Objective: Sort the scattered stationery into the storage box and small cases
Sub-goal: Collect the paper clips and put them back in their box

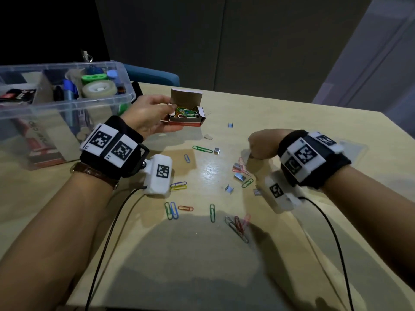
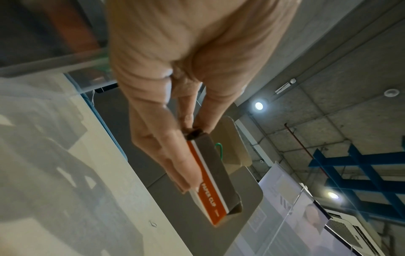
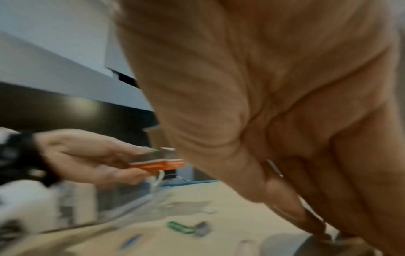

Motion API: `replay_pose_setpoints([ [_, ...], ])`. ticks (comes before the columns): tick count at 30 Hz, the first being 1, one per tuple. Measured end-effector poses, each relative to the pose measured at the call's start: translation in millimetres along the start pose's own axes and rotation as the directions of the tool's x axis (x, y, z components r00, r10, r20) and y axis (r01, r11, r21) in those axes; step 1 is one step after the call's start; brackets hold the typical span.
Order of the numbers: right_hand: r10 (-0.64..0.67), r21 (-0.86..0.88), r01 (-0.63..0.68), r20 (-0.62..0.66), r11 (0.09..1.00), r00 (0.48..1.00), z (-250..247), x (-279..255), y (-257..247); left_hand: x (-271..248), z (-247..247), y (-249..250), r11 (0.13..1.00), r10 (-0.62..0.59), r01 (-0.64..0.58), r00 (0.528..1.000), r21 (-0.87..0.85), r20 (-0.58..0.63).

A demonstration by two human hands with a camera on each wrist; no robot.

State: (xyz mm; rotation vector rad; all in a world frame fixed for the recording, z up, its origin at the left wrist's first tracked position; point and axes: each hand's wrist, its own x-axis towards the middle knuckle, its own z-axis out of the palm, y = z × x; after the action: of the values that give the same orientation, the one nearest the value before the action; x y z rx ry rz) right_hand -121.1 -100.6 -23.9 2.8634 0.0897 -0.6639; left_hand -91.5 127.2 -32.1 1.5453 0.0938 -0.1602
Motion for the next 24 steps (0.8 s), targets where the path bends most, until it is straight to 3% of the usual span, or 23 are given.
replay_pose_setpoints([
  [4, -0.161, 0.124, 0.177, -0.13, 0.976, 0.978, 15, -9, -9, -4, 1, -3, 1.0, -0.016, 0.016, 1.0, 0.014, 0.018],
  [8, -0.122, 0.294, 0.211, -0.296, 0.932, 0.947, 8, -14, 8, -9, 2, -6, 0.999, -0.027, 0.025, 0.998, 0.041, 0.064],
  [12, -0.158, 0.382, 0.198, -0.135, 0.903, 0.978, 12, -7, 18, -12, -2, -11, 0.998, -0.053, 0.051, 0.994, 0.028, 0.096],
  [17, -0.206, 0.457, 0.248, -0.14, 0.854, 0.968, 23, 4, 9, -15, -3, -15, 0.995, -0.099, 0.1, 0.987, 0.0, 0.129],
  [21, -0.254, 0.413, 0.3, -0.164, 0.86, 0.953, 23, 6, 9, -18, 2, -16, 0.993, -0.116, 0.116, 0.983, 0.009, 0.144],
  [24, -0.253, 0.562, 0.306, -0.172, 0.768, 0.952, 15, 2, 18, -19, 4, -18, 0.993, -0.116, 0.115, 0.981, 0.015, 0.153],
])
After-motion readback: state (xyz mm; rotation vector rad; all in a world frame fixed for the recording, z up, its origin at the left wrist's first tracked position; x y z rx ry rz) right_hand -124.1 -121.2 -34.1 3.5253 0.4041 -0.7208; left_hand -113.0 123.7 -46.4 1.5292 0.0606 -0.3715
